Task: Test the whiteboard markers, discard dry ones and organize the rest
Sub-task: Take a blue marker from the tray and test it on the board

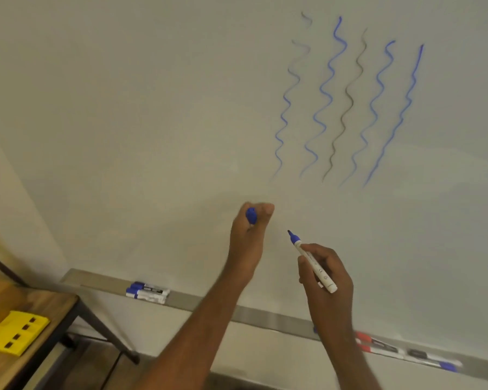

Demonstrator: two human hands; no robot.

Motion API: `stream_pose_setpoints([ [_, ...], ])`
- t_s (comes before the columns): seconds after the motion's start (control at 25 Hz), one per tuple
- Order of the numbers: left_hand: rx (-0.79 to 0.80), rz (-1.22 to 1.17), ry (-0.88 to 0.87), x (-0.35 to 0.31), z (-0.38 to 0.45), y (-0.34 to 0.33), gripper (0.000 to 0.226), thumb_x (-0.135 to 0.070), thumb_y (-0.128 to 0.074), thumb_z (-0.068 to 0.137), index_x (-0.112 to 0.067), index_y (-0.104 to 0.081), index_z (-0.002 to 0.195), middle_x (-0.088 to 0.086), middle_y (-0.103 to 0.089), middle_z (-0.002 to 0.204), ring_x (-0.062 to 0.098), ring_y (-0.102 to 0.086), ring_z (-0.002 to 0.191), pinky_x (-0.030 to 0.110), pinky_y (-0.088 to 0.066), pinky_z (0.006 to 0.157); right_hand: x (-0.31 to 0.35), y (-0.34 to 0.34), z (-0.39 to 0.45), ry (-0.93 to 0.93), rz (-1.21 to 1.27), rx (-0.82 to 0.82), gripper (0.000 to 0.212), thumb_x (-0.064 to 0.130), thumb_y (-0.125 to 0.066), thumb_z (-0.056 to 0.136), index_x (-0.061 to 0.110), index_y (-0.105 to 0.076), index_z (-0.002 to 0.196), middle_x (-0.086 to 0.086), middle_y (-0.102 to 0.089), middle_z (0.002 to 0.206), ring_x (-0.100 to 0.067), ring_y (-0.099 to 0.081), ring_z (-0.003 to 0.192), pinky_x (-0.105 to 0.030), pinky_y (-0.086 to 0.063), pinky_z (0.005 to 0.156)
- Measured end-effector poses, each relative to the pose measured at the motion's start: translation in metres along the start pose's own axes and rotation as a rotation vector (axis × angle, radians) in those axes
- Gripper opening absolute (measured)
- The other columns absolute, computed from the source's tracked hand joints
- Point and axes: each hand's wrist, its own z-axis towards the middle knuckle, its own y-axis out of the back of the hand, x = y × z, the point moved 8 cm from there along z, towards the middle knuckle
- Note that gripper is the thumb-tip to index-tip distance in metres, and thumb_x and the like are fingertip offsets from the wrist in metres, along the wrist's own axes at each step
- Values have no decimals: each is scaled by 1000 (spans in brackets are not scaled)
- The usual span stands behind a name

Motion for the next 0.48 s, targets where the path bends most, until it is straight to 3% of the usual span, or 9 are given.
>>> stream_pose_setpoints([
  [0.12,36,-152,302,45,-54,-17,41,-50,-60,93,-13,-68,110,-1,-76,111,16,-72,105,43,-57,98,-6,22,-32,-32,-17,24,21,31,-64,89,28,-70,109,4,-70,89,-21,-64,71,-33,-55,62],
  [0.24,27,-258,492,69,-91,-33,52,-59,-53,89,-14,-64,112,1,-77,112,24,-73,105,45,-58,94,-18,38,-63,-68,-13,79,31,38,-57,90,22,-70,112,6,-72,98,-21,-69,84,-33,-59,69],
  [0.36,4,-405,667,86,-120,-49,51,-60,-36,100,-15,-58,93,9,-76,115,32,-73,104,49,-56,95,-24,53,-87,-93,6,131,33,36,-51,92,22,-70,115,7,-73,94,-18,-69,80,-16,-51,67],
  [0.48,15,-612,760,94,-148,-61,52,-55,-32,106,-14,-53,81,16,-73,120,36,-73,104,51,-53,97,-32,61,-106,-117,-7,183,32,34,-49,95,24,-69,119,12,-73,98,-18,-70,82,-15,-51,68],
])
